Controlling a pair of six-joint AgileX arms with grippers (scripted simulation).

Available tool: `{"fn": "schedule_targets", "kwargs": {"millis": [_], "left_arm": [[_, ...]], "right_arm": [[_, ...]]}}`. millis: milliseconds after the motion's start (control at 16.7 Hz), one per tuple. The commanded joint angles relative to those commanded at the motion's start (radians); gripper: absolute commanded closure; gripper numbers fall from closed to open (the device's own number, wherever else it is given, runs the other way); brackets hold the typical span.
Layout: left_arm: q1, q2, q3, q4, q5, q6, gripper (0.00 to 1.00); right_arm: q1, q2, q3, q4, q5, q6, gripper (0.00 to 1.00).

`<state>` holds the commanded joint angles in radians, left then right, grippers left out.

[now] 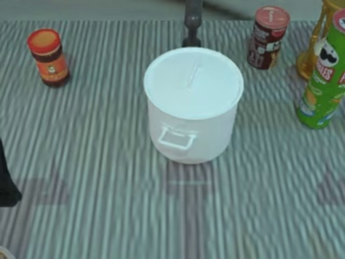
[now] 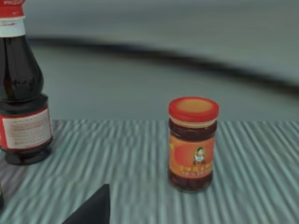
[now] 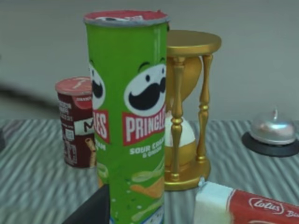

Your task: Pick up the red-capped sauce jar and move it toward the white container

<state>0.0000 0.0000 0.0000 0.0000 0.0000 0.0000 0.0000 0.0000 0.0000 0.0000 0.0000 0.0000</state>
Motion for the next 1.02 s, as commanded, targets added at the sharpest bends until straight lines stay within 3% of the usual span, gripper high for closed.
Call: {"fn": "schedule_targets", "kwargs": {"millis": [240, 480, 1020], "left_arm": [[0.003, 0.022, 0.024, -0.011, -0.001, 0.004, 0.0], [0.014, 0.169, 0.179, -0.087, -0.001, 0.034, 0.0], [0.025, 0.884, 0.878, -0.459, 0.037, 0.181, 0.0]], "right_arm": [[0.0, 0.0, 0.0, 0.0, 0.0, 0.0, 0.0], [0.0, 0.0, 0.0, 0.0, 0.0, 0.0, 0.0], [0.0, 0.0, 0.0, 0.0, 0.0, 0.0, 0.0]]}}
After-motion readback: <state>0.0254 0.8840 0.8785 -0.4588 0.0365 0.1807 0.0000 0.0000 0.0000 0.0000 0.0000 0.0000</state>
